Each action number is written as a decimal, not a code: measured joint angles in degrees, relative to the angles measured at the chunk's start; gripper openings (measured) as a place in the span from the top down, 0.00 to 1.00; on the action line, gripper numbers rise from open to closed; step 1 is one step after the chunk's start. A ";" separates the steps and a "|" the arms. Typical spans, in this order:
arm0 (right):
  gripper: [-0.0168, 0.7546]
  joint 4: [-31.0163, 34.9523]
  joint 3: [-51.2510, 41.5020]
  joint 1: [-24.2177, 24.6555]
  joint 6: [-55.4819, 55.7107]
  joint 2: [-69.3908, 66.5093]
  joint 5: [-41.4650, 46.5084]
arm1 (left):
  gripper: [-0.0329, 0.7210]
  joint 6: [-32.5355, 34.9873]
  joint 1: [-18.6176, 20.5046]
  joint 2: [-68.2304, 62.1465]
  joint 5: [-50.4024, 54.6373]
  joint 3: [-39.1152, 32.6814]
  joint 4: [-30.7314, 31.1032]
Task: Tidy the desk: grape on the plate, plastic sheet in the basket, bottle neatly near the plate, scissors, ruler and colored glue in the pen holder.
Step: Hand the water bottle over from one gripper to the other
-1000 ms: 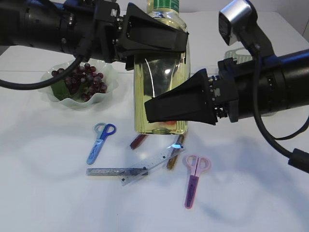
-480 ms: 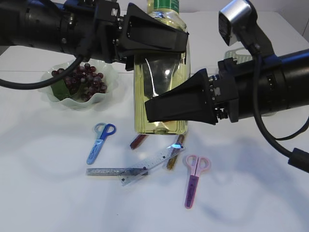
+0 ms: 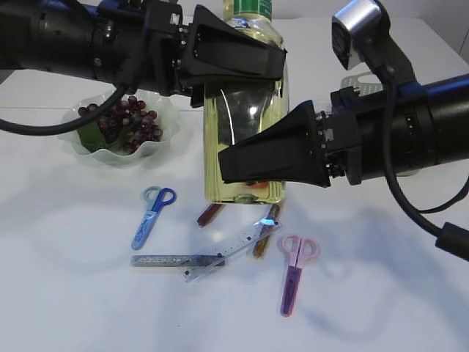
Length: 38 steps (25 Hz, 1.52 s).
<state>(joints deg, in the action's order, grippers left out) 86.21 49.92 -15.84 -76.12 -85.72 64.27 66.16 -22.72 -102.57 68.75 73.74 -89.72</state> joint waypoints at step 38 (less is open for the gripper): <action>0.11 -6.40 1.91 0.00 8.74 0.19 -1.47 | 0.36 -1.91 1.95 0.14 -0.89 0.00 3.78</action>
<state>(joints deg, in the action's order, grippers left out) 79.81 51.82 -15.84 -67.38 -85.53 62.80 64.25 -20.76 -102.43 67.86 73.74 -85.95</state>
